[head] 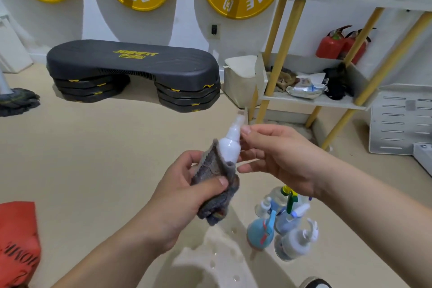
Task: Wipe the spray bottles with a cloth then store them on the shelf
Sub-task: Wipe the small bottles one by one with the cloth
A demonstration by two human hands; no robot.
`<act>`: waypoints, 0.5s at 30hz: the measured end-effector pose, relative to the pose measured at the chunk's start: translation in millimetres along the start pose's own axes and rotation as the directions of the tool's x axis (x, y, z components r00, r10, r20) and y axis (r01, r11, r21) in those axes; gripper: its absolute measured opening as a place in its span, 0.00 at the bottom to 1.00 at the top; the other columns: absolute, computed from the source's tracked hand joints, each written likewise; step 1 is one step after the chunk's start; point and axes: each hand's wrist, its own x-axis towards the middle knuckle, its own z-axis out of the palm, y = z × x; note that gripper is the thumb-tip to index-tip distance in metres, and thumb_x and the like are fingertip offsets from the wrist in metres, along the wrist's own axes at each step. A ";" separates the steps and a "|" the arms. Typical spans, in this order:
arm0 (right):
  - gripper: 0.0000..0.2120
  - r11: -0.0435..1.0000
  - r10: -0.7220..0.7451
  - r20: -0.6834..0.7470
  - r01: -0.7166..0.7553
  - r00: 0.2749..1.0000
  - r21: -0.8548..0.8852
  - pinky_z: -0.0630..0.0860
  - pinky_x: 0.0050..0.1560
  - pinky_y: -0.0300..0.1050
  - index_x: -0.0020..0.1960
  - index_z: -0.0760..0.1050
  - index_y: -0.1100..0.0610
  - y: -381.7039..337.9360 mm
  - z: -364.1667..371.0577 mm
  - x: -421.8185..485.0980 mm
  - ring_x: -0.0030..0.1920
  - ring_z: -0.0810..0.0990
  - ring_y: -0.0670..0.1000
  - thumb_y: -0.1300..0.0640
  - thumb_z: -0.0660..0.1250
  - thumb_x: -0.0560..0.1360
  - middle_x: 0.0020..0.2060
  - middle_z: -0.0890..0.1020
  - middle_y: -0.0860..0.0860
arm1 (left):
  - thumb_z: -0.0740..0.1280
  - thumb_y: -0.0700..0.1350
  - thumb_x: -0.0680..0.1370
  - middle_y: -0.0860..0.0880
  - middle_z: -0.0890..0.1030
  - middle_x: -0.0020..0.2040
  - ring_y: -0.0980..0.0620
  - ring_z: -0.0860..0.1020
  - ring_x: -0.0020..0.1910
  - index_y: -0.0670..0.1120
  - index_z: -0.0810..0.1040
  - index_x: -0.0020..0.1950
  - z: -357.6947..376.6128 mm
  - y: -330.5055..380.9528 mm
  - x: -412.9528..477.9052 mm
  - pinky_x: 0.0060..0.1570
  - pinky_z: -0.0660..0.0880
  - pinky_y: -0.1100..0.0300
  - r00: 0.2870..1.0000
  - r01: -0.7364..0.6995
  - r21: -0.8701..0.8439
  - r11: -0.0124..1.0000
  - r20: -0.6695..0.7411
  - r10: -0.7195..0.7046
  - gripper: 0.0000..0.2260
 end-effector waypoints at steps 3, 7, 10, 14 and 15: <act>0.09 1.000 -0.026 0.060 0.025 0.998 0.014 0.81 0.58 0.52 0.45 0.84 0.57 3.0 0.6 0.2 0.42 0.84 0.50 0.59 0.67 0.81 0.40 0.85 0.52 | 0.74 0.30 0.76 0.46 0.86 0.45 0.53 0.83 0.36 0.44 0.76 0.58 7.4 -4.3 0.1 0.33 0.78 0.63 0.989 -0.069 0.070 0.995 -0.128 0.078 0.16; 0.08 0.997 -0.012 0.060 0.007 0.998 0.074 0.83 0.55 0.48 0.46 0.84 0.57 8.5 2.1 4.8 0.46 0.84 0.51 0.61 0.67 0.81 0.44 0.85 0.54 | 0.74 0.28 0.74 0.49 0.86 0.44 0.55 0.82 0.35 0.45 0.76 0.57 9.5 -8.2 4.7 0.33 0.78 0.66 0.979 -0.102 0.066 0.993 -0.170 0.112 0.18; 0.06 0.994 0.003 0.051 -0.008 0.999 0.104 0.83 0.50 0.43 0.51 0.81 0.60 10.1 3.8 7.7 0.46 0.84 0.50 0.61 0.66 0.82 0.45 0.85 0.53 | 0.75 0.28 0.74 0.49 0.86 0.44 0.55 0.83 0.37 0.45 0.77 0.57 10.0 -10.5 6.2 0.33 0.78 0.66 0.977 -0.114 0.039 0.993 -0.179 0.119 0.18; 0.08 0.992 0.034 0.021 -0.037 0.999 0.119 0.81 0.59 0.52 0.48 0.81 0.56 10.1 3.7 10.4 0.47 0.83 0.52 0.58 0.65 0.83 0.46 0.84 0.54 | 0.74 0.43 0.73 0.43 0.84 0.41 0.48 0.79 0.33 0.44 0.81 0.54 5.1 -9.5 7.4 0.29 0.73 0.58 0.985 -0.112 -0.057 0.992 -0.139 0.103 0.11; 0.08 0.992 0.048 0.011 -0.049 0.999 0.117 0.80 0.61 0.54 0.48 0.81 0.55 9.9 3.0 10.8 0.48 0.82 0.53 0.58 0.65 0.83 0.46 0.84 0.54 | 0.72 0.44 0.74 0.41 0.83 0.41 0.46 0.78 0.33 0.44 0.81 0.52 3.8 -8.4 9.8 0.30 0.71 0.54 0.989 -0.082 -0.099 0.992 -0.133 0.068 0.09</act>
